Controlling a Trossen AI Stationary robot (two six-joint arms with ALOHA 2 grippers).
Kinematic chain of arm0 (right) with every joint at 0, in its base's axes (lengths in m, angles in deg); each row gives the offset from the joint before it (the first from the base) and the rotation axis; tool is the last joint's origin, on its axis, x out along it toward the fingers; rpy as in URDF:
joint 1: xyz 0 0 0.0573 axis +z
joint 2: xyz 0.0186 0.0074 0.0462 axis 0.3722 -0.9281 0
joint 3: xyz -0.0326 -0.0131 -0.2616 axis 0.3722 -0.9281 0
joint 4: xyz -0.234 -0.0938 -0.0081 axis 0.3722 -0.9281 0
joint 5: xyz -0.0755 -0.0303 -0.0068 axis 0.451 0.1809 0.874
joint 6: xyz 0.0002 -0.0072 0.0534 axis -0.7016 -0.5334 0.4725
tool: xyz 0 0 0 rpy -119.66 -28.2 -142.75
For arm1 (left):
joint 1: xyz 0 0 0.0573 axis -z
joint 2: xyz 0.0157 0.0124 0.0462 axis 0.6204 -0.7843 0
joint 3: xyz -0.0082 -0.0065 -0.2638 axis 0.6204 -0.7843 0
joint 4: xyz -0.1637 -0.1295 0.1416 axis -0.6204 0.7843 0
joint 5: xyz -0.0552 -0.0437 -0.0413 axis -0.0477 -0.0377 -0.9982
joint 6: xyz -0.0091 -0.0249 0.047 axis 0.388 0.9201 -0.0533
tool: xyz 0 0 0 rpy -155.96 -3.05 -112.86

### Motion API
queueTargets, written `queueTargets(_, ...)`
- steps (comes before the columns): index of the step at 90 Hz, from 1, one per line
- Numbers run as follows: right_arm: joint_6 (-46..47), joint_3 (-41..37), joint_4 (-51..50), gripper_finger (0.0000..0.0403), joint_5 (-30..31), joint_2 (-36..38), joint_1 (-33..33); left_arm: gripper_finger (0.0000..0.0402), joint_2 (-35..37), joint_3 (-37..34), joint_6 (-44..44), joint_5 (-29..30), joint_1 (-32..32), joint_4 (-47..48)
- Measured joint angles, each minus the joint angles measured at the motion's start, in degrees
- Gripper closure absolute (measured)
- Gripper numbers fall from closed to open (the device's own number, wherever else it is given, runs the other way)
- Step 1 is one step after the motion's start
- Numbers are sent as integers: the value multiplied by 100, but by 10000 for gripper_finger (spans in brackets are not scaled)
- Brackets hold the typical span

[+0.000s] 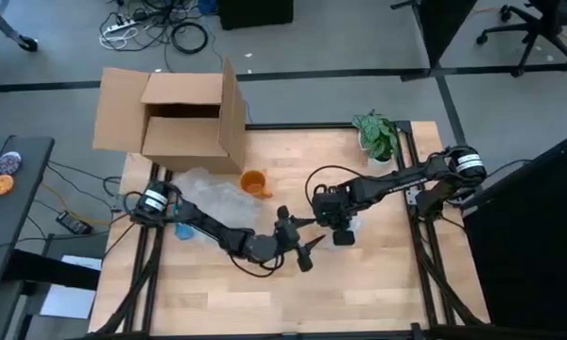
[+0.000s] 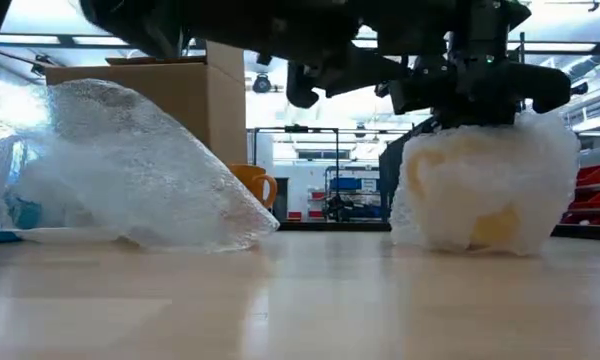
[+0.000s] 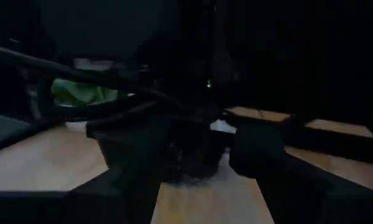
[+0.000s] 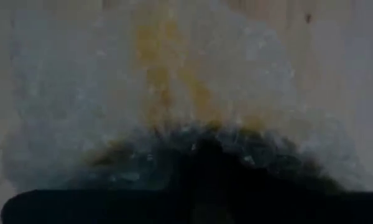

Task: Wrap mug
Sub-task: Wrap the yellow mug using the transparent bubble wrap

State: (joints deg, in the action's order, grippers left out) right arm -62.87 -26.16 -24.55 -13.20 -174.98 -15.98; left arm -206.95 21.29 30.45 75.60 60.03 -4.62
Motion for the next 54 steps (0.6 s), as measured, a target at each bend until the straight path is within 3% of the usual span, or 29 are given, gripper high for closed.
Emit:
queueTargets(11,92,15,148,343,10,-1,1,179,-130,-78,11,411,218,401)
queueTargets(24,88,15,151,343,9,-1,2,179,9,-242,313,923,423,-250)
queueTargets(54,9,2,583,341,-9,-1,2,179,-290,-199,462,93,-129,-419)
